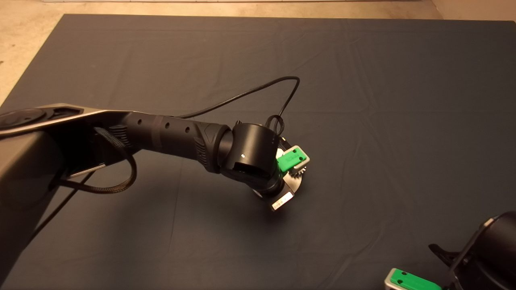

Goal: Install three planetary gears onto the carrier pins

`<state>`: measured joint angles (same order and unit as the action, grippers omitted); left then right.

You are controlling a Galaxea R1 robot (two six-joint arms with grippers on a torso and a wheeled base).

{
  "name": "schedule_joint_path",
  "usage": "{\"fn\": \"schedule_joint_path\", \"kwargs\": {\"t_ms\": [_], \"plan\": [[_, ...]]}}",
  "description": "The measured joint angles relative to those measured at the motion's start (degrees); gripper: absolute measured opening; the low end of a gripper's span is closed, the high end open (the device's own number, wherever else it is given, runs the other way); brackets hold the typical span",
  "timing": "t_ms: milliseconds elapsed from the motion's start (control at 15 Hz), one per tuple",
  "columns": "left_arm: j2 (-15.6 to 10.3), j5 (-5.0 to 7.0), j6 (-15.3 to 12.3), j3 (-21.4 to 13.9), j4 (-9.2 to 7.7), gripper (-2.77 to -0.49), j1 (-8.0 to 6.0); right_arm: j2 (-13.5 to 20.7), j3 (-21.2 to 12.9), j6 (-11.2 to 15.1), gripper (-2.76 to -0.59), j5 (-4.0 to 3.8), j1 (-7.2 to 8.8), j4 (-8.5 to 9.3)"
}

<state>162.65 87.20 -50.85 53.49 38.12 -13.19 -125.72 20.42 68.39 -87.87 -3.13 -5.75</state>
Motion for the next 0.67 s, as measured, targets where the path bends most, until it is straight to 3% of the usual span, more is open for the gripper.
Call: {"fn": "schedule_joint_path", "kwargs": {"t_ms": [267,667], "plan": [[-0.77,-0.73,1.43,0.0,0.6,-2.47,0.0,-0.22,0.0,0.02,-1.47,0.02,0.0,0.02],[-1.51,-0.82,2.06,-0.42,1.16,-2.48,0.02,-0.51,0.0,0.07,-1.47,0.0,0.04,0.24]]}}
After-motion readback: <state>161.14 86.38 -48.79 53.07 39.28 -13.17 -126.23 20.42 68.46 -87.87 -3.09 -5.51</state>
